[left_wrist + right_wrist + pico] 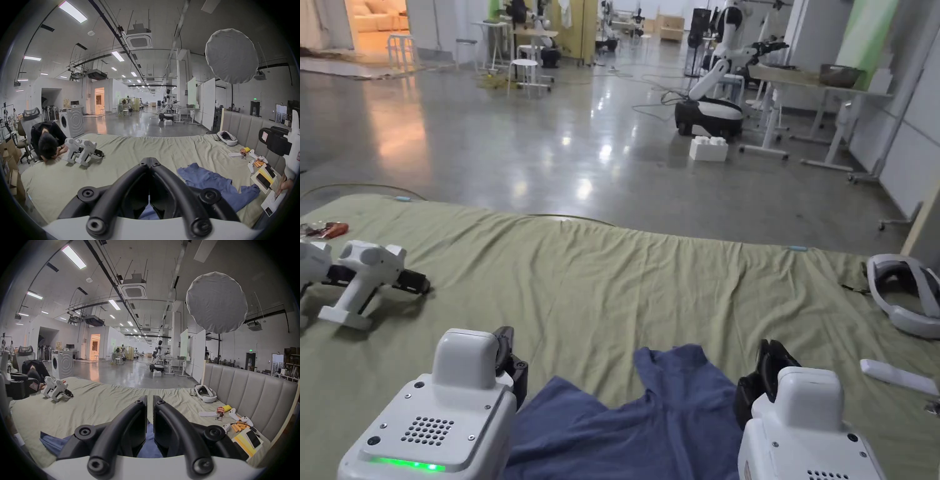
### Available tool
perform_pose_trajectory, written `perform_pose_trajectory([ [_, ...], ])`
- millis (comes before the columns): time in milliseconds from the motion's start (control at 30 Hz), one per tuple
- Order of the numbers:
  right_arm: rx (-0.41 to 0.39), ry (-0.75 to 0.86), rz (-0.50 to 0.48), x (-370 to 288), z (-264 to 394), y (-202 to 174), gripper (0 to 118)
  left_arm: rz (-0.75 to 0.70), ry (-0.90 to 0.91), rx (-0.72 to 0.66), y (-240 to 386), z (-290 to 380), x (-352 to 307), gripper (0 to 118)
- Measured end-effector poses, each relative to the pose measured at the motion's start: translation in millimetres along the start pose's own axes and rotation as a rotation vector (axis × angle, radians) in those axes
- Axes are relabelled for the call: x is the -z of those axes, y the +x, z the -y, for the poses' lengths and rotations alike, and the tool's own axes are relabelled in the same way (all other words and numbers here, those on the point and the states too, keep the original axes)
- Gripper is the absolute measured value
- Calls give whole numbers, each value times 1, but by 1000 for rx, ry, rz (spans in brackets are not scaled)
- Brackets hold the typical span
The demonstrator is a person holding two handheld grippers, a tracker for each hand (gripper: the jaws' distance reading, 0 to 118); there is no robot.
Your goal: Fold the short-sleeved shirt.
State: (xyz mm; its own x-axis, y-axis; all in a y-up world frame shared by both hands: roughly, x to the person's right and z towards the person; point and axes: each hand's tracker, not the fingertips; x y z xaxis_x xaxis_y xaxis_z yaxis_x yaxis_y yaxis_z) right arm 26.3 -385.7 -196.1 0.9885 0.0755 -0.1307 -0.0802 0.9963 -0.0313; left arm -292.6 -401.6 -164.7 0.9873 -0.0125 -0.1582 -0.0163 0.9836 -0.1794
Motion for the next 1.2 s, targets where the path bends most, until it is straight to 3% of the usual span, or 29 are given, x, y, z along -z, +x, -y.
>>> perform_pose_trajectory([
  [100, -18, -13, -11, 4, 4, -2, 6, -49, -42, -10, -26, 10, 1, 2],
  [367, -30, -72, -30, 17, 21, -6, 5, -168, -298, -204, -134, 51, 8, 2],
  [600, -21, -142, -47, 30, 33, -13, 5, -100, -622, -332, -168, 87, 43, 2],
  [633, -25, -154, -50, 31, 35, -14, 5, -94, -658, -352, -170, 93, 49, 8],
  [700, -39, -169, -48, 32, 39, -15, 5, -63, -736, -406, -174, 107, 63, 42],
  [733, -46, -178, -47, 33, 41, -15, 5, -43, -770, -444, -175, 114, 68, 50],
  [867, -57, -207, -40, 36, 47, -12, 5, -47, -848, -476, -170, 138, 86, 68],
  [1100, -62, -259, -20, 40, 57, -6, 5, -130, -929, -406, -159, 173, 116, 65],
  [1167, -62, -274, -13, 42, 60, -3, 5, -171, -900, -341, -148, 169, 117, 55],
  [1200, -60, -279, -9, 42, 62, -1, 5, -177, -893, -290, -143, 167, 118, 37],
])
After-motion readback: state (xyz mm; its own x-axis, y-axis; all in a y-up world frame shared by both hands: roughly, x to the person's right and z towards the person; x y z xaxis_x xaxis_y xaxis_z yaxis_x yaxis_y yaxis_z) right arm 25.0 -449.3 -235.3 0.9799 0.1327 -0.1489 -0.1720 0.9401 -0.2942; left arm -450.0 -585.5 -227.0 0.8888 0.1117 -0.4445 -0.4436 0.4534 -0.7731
